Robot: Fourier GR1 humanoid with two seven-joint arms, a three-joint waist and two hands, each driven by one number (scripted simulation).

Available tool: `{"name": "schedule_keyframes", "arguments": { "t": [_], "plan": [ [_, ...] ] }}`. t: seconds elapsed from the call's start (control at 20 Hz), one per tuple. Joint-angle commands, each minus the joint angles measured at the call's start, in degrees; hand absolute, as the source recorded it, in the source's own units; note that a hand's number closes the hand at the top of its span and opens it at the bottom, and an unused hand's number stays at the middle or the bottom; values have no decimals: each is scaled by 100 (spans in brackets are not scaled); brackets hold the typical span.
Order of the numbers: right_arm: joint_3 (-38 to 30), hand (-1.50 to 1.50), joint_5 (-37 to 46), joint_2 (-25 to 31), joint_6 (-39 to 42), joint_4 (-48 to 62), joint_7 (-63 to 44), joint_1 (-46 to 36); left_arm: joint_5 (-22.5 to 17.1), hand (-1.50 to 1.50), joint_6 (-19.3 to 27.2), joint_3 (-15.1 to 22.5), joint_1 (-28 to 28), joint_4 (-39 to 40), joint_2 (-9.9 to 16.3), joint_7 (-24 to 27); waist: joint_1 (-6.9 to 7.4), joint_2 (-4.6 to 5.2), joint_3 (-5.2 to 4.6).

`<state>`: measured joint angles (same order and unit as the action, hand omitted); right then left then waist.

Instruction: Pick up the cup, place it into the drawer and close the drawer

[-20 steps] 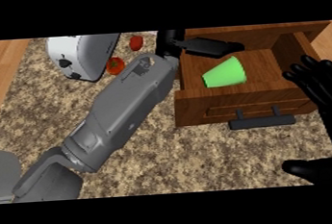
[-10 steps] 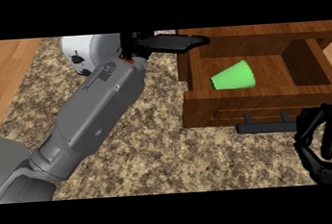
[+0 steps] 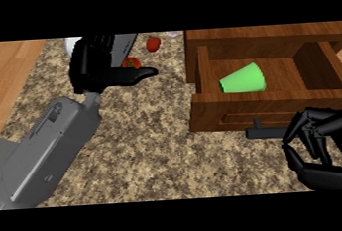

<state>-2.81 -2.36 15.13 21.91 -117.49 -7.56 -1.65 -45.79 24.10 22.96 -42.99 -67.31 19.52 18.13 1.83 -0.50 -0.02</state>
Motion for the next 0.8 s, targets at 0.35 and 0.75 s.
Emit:
{"name": "schedule_keyframes", "arguments": {
  "t": [0.35,0.75],
  "plan": [
    [992,150,2685,499,-210,940,1166,-295,-203,-150,-779,-390,1970,-1345,770,158,34,59,3],
    [1388,150,3917,449,-957,2560,1934,-721,-407,-150,-1643,-1148,2854,-1629,1356,220,-77,61,3]
  ]
}}
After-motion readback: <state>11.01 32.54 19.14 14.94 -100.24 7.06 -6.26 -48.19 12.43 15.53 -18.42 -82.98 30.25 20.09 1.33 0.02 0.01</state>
